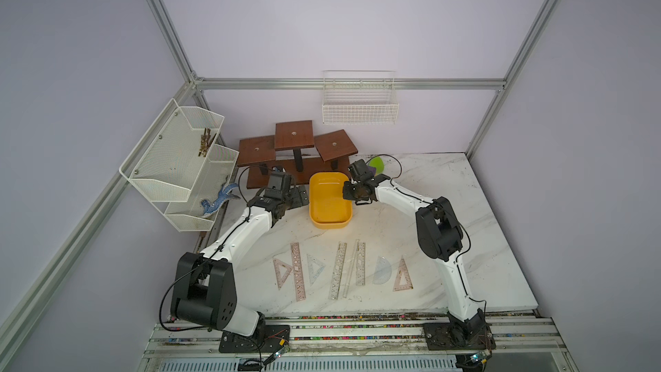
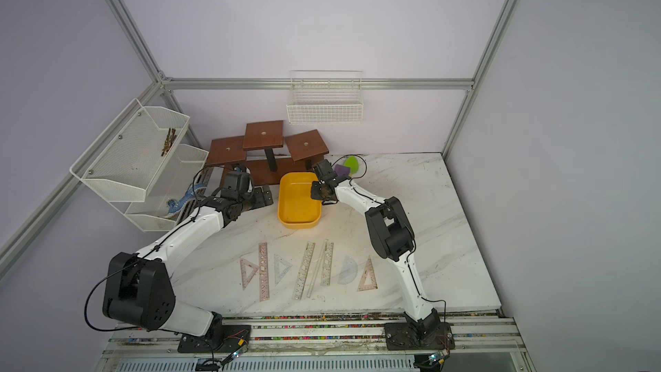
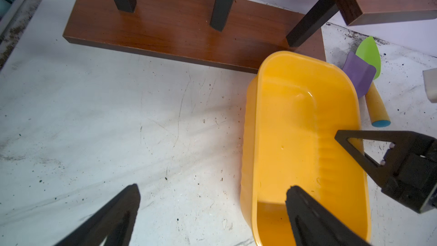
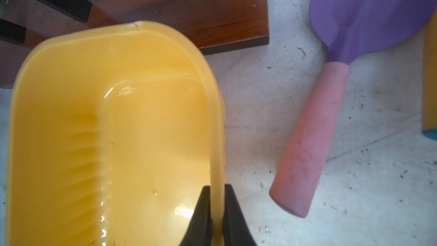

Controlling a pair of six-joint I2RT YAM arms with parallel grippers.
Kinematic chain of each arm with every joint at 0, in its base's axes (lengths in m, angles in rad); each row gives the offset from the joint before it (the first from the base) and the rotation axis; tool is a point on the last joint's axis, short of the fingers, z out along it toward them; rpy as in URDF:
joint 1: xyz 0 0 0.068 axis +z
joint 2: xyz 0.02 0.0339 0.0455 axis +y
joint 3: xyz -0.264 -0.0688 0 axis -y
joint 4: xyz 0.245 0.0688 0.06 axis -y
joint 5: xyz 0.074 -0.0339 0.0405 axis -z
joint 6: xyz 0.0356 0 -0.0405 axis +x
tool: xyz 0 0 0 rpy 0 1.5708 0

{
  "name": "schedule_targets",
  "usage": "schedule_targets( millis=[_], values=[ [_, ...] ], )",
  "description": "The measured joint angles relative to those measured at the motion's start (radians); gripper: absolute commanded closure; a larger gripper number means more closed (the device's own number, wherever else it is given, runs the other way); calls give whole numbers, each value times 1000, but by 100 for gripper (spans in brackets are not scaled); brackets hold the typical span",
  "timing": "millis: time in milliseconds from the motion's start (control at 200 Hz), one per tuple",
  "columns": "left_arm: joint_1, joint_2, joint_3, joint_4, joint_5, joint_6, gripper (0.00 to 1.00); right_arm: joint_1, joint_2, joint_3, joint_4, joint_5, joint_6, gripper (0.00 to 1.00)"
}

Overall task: Put the scattered rulers into the storage box
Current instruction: Place the storage box at the center of the board.

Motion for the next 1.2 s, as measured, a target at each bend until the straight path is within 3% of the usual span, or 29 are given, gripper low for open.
schedule_targets(
  millis=[95, 260, 450, 885, 1005, 1200],
  values=[
    [0, 6, -4, -2, 27, -8, 0, 0, 2, 4, -3, 12, -3, 99],
    [0, 18, -4, -1, 58, -16, 0, 0, 2, 15, -5, 18, -7, 82],
    [0, 24, -4, -2, 78, -24, 0, 0, 2, 19, -5, 17, -7, 80],
    [0, 39, -3, -21, 138, -23, 3, 0, -13, 26, -18, 14, -31, 62],
    [-1, 38, 0, -79, 180, -19, 8, 1, -124, -61, 0, 2, -47, 61],
    [-27, -66, -91, -153, 258, -25, 15, 42, -519, -454, 153, -80, -94, 69]
  ],
)
